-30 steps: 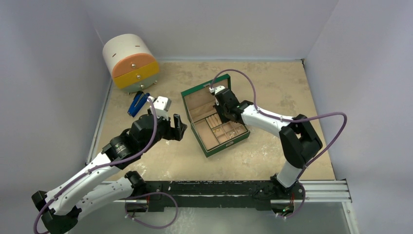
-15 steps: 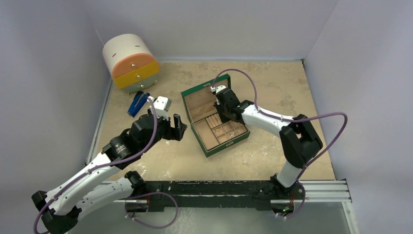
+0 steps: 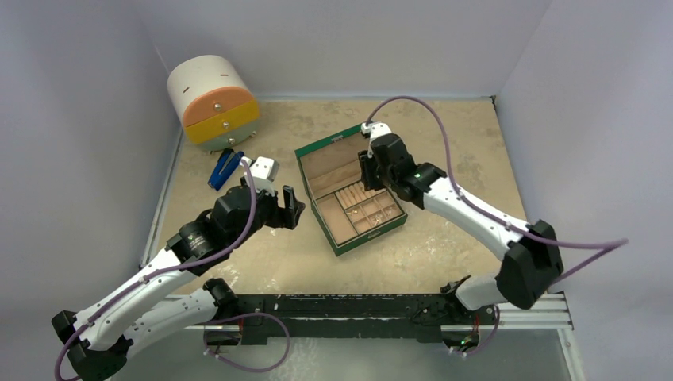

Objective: Organize the mixed jewelry

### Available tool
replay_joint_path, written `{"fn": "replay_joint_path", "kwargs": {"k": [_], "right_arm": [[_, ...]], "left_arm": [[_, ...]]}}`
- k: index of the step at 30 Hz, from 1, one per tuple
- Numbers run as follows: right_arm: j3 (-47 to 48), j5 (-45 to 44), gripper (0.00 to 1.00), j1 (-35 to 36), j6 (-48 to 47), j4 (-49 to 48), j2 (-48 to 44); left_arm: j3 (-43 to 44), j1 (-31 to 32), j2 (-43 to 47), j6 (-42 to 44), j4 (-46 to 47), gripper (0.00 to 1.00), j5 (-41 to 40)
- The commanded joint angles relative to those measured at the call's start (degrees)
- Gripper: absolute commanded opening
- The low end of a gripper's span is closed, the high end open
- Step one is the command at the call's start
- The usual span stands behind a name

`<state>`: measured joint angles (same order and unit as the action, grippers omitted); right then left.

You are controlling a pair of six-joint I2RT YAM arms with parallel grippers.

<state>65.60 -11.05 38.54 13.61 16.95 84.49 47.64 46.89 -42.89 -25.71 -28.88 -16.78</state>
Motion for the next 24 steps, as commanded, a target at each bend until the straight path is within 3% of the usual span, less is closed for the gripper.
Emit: {"fn": "replay_joint_path", "kwargs": {"k": [1, 12, 22, 24], "right_arm": [[0.52, -2.34, 0.4, -0.18, 2.95, 1.05, -7.82], [-7.64, -8.75, 0.43, -0.22, 8.01, 2.08, -25.82], [-17.87, -13.16, 0.52, -0.22, 16.77, 7.21, -37.68], [-19.41, -12.37, 0.53, -0.17, 17.4, 7.23, -40.23]], "left_arm": [[1.24, -0.31, 0.49, 0.78, 0.72, 0.75, -1.42], [3.36, -0.32, -0.36, -1.08, 0.65, 0.8, -8.96], [14.99, -0.29, -9.12, 3.28, 1.22, 0.83, -19.06], [19.61, -0.3, -13.35, 6.09, 0.45, 0.75, -20.56]]}}
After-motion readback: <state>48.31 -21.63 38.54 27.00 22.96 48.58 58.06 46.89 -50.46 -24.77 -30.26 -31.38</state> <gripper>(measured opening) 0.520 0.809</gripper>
